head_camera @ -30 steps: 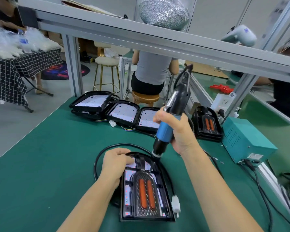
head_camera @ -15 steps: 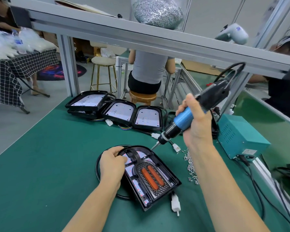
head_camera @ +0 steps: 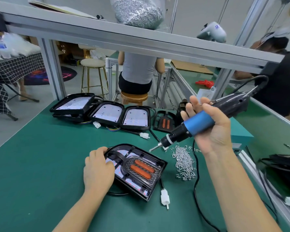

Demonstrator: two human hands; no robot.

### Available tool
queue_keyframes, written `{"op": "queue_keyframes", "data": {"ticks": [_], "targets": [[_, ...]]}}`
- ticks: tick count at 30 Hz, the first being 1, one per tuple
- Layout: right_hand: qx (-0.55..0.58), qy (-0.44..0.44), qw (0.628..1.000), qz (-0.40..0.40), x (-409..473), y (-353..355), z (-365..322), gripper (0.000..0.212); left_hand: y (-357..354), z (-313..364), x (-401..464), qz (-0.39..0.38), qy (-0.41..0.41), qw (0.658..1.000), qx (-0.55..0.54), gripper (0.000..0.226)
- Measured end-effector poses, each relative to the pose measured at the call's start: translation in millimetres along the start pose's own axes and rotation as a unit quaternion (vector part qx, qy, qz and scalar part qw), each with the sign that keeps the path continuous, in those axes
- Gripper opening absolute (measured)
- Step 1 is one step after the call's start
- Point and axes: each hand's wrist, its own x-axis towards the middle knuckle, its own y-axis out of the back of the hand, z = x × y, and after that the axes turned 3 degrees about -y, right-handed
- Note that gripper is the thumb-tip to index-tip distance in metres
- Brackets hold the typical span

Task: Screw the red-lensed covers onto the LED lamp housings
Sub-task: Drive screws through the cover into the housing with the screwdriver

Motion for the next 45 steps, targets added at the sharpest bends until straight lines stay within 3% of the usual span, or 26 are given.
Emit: {"op": "queue_keyframes", "data": {"ticks": [4,8,11,14,16,18,22,29,35,38,41,43,45], "targets": [[-0.007,0.029,0.997,0.072,-5.3,4.8,-19.3,0.014,11.0,11.8,-5.3,0.023,-0.04,0.997,0.067,0.051],[-0.012,0.051,0.991,0.127,-13.0,20.3,-38.1,0.019,10.7,52.9,-17.1,0.083,-0.215,0.973,0.008,0.035],[-0.018,0.059,0.987,0.151,-19.9,33.8,-48.0,0.028,-7.5,96.7,-26.9,-0.008,-0.338,0.94,0.04,0.027],[-0.034,0.081,0.986,0.142,-29.8,42.0,-55.2,0.022,-44.9,127.3,-29.9,-0.13,-0.391,0.883,0.224,0.023],[-0.041,0.094,0.985,0.141,-36.5,46.2,-60.7,0.016,-66.3,136.7,-33.9,-0.178,-0.405,0.841,0.311,0.021],[-0.054,0.106,0.983,0.141,-41.9,51.9,-68.8,0.023,-81.6,138.1,-36.0,-0.198,-0.406,0.822,0.347,0.025],[-0.087,0.121,0.977,0.155,-50.9,63.3,-81.9,0.032,-97.1,134.6,-36.8,-0.187,-0.382,0.834,0.352,0.027],[-0.06,0.134,0.977,0.156,-52.8,71.6,-79.0,0.017,-101.2,135.8,-41.4,-0.195,-0.348,0.848,0.349,0.035],[-0.051,0.128,0.978,0.155,-49.6,64.0,-70.8,0.02,-102.5,136.1,-44.3,-0.185,-0.343,0.85,0.354,0.023],[-0.044,0.124,0.979,0.156,-48.6,60.4,-68.5,0.017,-90.7,134.4,-45.0,-0.141,-0.342,0.89,0.267,0.022],[-0.038,0.121,0.98,0.154,-48.7,57.4,-66.0,0.016,-63.5,129.4,-39.4,-0.128,-0.273,0.953,0.025,0.014],[-0.025,0.124,0.98,0.15,-49.3,55.0,-64.6,0.017,-42.9,122.9,-35.4,-0.172,-0.186,0.95,-0.183,0.013],[-0.005,0.125,0.982,0.145,-49.9,51.4,-62.4,0.018,-23.5,112.7,-30.8,-0.202,-0.096,0.914,-0.338,0.013]]}}
